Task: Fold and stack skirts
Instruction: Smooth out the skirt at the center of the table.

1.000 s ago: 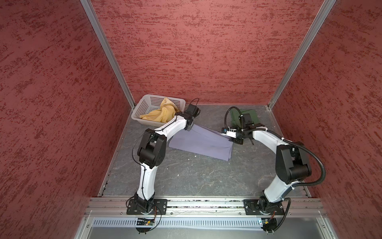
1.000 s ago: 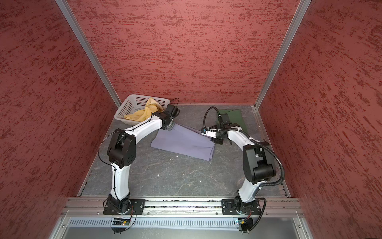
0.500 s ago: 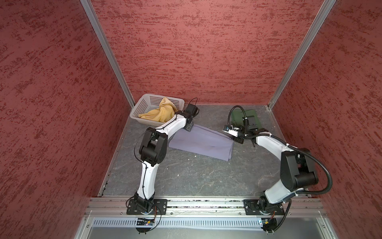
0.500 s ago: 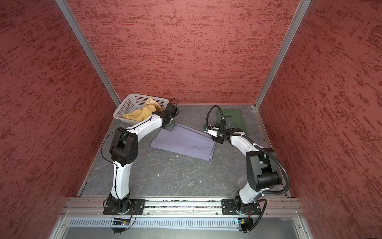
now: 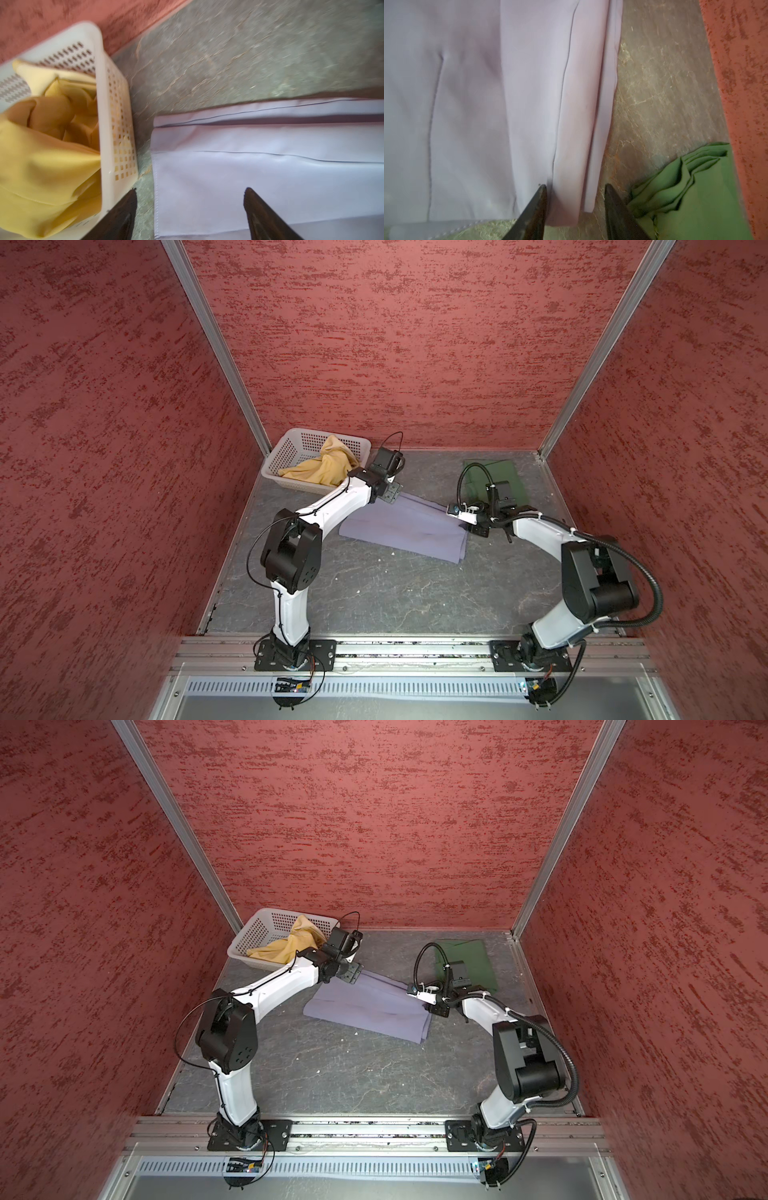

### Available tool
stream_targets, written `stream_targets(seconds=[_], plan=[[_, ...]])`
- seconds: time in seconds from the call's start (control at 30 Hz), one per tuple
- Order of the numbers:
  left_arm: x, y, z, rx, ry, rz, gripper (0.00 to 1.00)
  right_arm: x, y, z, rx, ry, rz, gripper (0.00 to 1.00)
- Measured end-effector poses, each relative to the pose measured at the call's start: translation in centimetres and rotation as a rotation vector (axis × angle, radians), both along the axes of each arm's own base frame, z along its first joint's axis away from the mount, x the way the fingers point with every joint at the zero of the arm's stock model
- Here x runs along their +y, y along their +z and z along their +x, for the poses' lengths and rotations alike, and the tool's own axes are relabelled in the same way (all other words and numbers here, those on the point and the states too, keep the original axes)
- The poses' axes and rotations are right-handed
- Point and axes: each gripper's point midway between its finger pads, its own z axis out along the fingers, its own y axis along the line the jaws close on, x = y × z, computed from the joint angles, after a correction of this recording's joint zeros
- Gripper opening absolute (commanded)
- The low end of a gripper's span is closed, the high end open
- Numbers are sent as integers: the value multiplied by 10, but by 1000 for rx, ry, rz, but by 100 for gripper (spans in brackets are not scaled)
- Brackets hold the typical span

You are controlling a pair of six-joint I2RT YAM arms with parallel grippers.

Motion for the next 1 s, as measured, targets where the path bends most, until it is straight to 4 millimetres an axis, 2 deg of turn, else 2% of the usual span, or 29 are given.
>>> stream_targets(seconds=[0.2,0.43,0.47,0.5,0.53,0.63,0.73,0.8,0.87,1.0], plan=[[-33,-15,-40,-23,-143,37,84,-6,-22,13,51,-82,-12,48],[-57,-38,-84,-65,-327,106,89,-3,-13,28,65,-160,41,55],[-61,-39,-91,-82,-358,112,89,-2,-11,30,64,-171,52,58],[-65,-39,-97,-98,-389,117,90,-2,-9,30,64,-181,61,95],[-69,-37,-102,-118,-417,119,90,-2,-7,31,62,-188,70,99],[-80,-28,-116,-188,-499,120,91,-1,15,33,12,-217,110,99],[-94,-19,-127,-273,-577,124,93,-5,55,38,-76,-296,180,99],[-101,-17,-132,-306,-618,131,93,-12,84,47,-131,-399,236,99],[-108,-16,-136,-324,-651,138,94,-27,110,61,-157,-576,299,99],[-121,-14,-141,-361,-725,153,94,-56,149,81,-171,-894,396,99]])
